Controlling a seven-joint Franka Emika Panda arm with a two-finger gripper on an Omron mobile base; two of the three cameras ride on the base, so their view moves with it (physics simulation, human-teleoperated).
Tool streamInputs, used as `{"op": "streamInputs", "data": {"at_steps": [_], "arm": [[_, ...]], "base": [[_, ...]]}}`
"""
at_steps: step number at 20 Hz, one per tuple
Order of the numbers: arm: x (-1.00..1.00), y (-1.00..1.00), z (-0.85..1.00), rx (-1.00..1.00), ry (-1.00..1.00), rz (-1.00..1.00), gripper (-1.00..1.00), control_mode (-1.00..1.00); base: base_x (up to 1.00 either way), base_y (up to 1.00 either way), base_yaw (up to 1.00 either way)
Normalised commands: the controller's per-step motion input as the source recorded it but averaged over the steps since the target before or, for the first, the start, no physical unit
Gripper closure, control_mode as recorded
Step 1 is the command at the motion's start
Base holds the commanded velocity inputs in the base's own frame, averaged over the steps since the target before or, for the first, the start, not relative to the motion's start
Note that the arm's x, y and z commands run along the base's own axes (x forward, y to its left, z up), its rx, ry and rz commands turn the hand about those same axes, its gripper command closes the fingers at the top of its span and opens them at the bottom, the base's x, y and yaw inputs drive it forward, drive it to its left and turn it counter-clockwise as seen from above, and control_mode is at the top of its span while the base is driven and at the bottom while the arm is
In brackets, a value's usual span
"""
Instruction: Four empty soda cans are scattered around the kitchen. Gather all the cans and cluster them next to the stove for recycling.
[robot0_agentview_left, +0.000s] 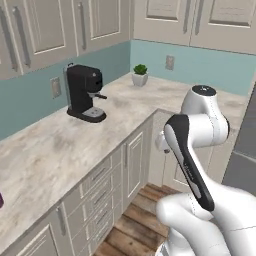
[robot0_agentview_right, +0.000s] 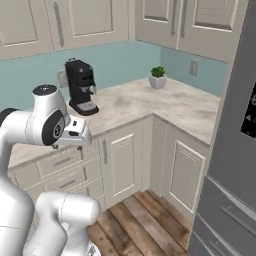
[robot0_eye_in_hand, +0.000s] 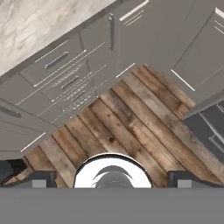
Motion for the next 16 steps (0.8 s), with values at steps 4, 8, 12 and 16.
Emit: {"op": "streamInputs", "data": {"at_steps": [4, 8, 12, 16], "arm": [[0.0, 0.0, 0.0, 0.0, 0.0, 0.0, -1.0, 1.0], [0.0, 0.0, 0.0, 0.0, 0.0, 0.0, -1.0, 1.0], [0.0, 0.0, 0.0, 0.0, 0.0, 0.0, -1.0, 1.0], [0.0, 0.0, 0.0, 0.0, 0.0, 0.0, -1.0, 1.0]], "base": [[0.0, -0.28, -0.43], [0.0, -0.34, -0.41], [0.0, -0.39, -0.39], [0.0, -0.4, -0.39]]}}
